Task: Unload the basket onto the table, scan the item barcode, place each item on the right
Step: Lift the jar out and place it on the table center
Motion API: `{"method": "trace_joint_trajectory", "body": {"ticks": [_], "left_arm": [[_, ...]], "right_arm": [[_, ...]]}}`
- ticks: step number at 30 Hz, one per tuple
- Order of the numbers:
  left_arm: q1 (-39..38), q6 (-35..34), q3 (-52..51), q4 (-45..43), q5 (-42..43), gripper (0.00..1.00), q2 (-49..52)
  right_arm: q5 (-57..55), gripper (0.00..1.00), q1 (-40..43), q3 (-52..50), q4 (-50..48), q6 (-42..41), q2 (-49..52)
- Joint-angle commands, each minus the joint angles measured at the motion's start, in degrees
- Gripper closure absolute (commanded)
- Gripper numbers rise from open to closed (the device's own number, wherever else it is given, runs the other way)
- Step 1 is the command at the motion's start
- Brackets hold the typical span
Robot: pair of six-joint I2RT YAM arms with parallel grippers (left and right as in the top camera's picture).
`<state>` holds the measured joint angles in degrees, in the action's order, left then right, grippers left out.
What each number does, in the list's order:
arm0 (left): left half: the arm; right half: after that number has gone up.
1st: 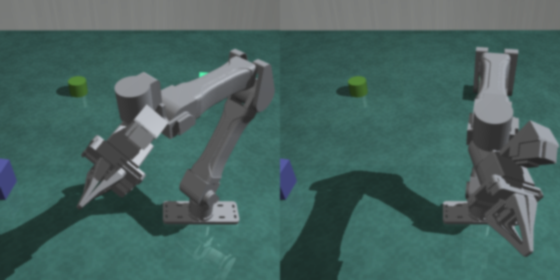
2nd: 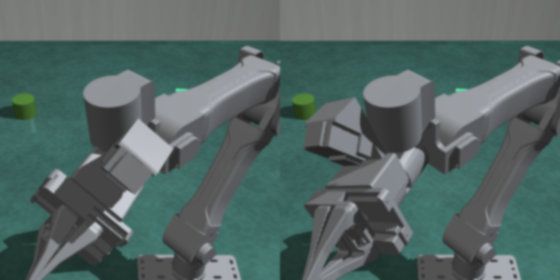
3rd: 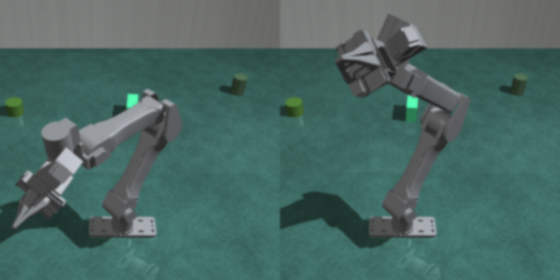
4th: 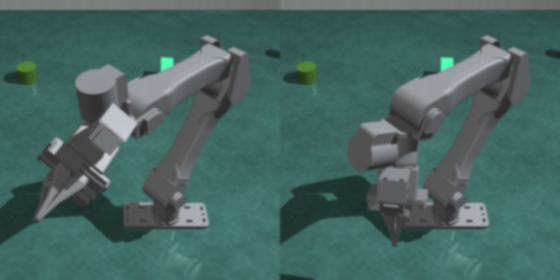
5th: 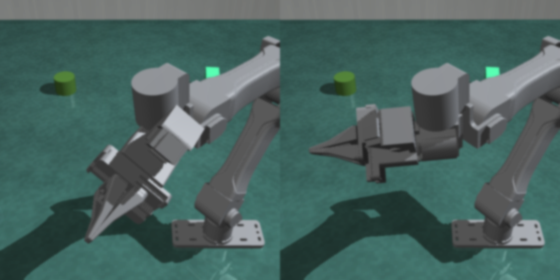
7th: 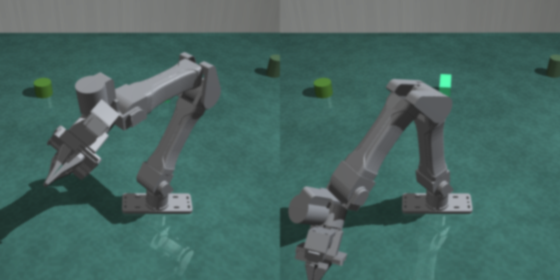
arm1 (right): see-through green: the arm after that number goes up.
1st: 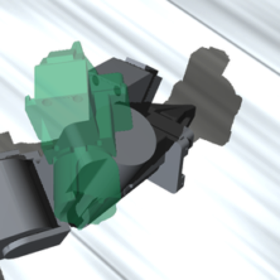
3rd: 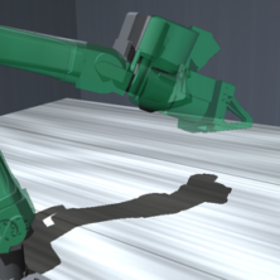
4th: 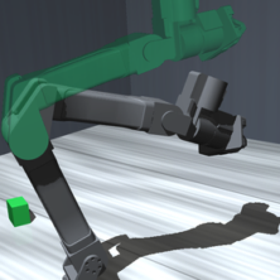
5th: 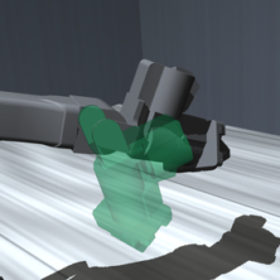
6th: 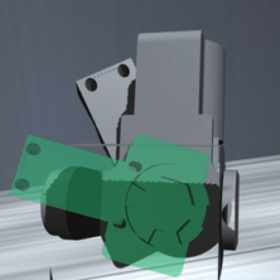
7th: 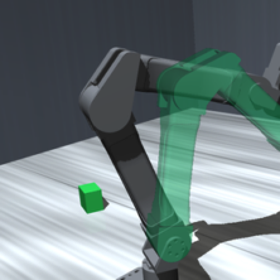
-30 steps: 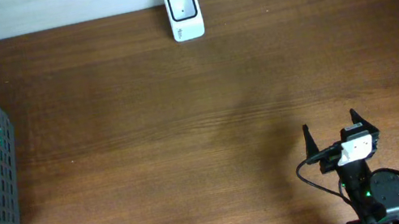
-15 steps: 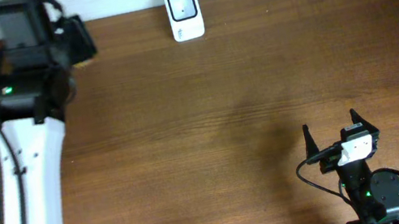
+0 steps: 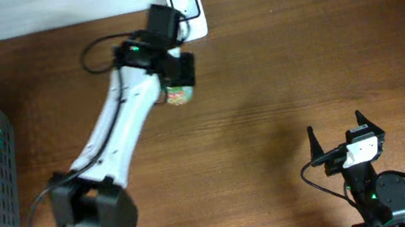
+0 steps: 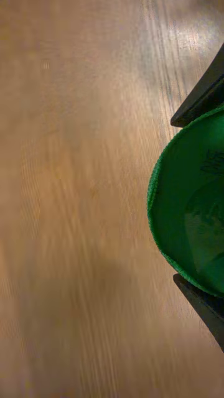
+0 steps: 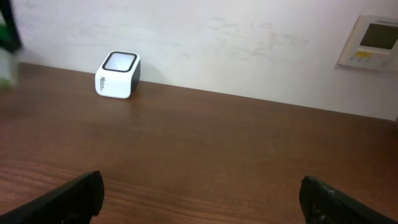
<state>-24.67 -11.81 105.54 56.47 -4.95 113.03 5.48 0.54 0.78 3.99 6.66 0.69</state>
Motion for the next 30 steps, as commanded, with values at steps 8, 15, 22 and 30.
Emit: {"method": "trace_joint_trajectory", "body": {"ticks": [8, 15, 22, 30], "left_arm": [[-10.10, -0.15, 0.46, -14.14, 6.14, 0.35, 11.87], [-17.14, -0.13, 0.46, -21.31, 7.13, 0.34, 15.06], [-20.09, -0.15, 0.46, -20.63, 7.15, 0.20, 17.84], [-18.51, -0.13, 5.95, -13.68, 7.10, 0.01, 16.02]], "right_arm": [[0.09, 0.02, -0.20, -0.46, 0.07, -0.02, -0.33], [0.07, 0.02, -0.20, -0.46, 0.04, -0.02, -0.33], [0.09, 0.02, -0.20, -0.46, 0.07, -0.02, -0.33], [0.09, 0.02, -0.20, -0.46, 0.07, -0.02, -0.33]]}}
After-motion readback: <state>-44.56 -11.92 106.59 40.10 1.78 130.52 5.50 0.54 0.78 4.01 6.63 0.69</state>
